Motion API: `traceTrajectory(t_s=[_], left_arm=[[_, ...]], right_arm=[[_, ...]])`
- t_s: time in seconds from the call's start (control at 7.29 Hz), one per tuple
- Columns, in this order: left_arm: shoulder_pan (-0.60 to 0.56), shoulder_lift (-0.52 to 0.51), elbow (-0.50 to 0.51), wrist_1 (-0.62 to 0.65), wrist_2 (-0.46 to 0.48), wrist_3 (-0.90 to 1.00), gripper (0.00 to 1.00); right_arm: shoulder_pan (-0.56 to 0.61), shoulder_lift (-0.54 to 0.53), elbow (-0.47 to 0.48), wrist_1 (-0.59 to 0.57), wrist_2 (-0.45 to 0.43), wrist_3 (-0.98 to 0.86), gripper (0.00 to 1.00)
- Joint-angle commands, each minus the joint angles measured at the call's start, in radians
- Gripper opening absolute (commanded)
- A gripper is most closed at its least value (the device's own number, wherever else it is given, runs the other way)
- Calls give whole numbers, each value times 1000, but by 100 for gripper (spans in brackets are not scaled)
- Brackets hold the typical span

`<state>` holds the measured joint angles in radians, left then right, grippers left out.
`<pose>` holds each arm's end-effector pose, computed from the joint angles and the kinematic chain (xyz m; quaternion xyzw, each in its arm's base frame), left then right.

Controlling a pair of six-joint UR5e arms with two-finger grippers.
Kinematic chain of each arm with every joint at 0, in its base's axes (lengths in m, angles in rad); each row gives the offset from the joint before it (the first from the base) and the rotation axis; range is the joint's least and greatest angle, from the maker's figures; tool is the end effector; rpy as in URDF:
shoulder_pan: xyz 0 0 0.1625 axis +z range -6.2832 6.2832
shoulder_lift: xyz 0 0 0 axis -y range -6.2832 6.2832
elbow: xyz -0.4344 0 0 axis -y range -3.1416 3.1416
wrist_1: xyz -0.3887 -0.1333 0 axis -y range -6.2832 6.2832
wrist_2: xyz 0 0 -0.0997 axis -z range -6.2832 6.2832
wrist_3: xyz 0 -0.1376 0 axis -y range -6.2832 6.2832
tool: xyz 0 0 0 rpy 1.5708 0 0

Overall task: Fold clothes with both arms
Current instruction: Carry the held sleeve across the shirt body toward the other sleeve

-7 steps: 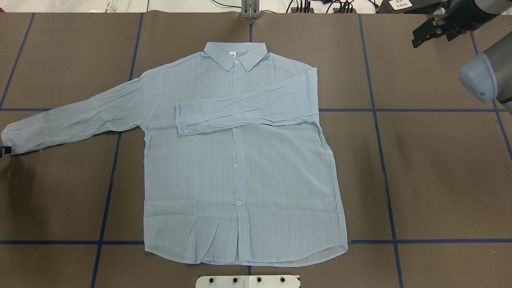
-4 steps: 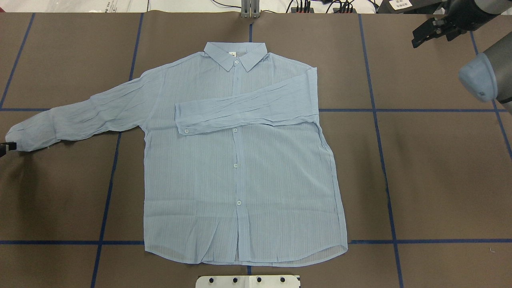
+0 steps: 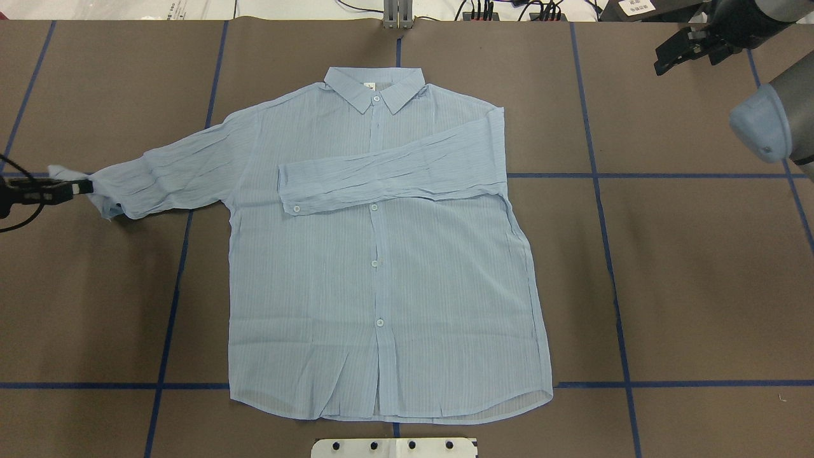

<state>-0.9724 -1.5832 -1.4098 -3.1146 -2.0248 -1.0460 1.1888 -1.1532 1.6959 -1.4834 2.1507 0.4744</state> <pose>0.2377 -0.4782 0.5778 0.2996 0.5760 -0.0248 0.7602 -0.1913 -0.6316 0.3931 0.1572 -0.3706 -0.0464 0.9142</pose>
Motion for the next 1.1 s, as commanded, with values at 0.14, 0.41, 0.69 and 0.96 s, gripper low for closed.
traceTrajectory(t_s=[0.14, 0.41, 0.69, 0.96], left_arm=[[4, -296, 0, 195, -12, -268, 0], [78, -510, 2, 402, 46, -393, 0], [165, -663, 6, 543, 126, -471, 0], [265, -742, 32, 550, 236, -505, 0]], right_arm=[[0, 1, 1, 0, -2, 3, 100], [0, 3, 1, 0, -2, 4, 100], [0, 3, 1, 0, -2, 4, 100], [0, 3, -1, 0, -2, 4, 100]])
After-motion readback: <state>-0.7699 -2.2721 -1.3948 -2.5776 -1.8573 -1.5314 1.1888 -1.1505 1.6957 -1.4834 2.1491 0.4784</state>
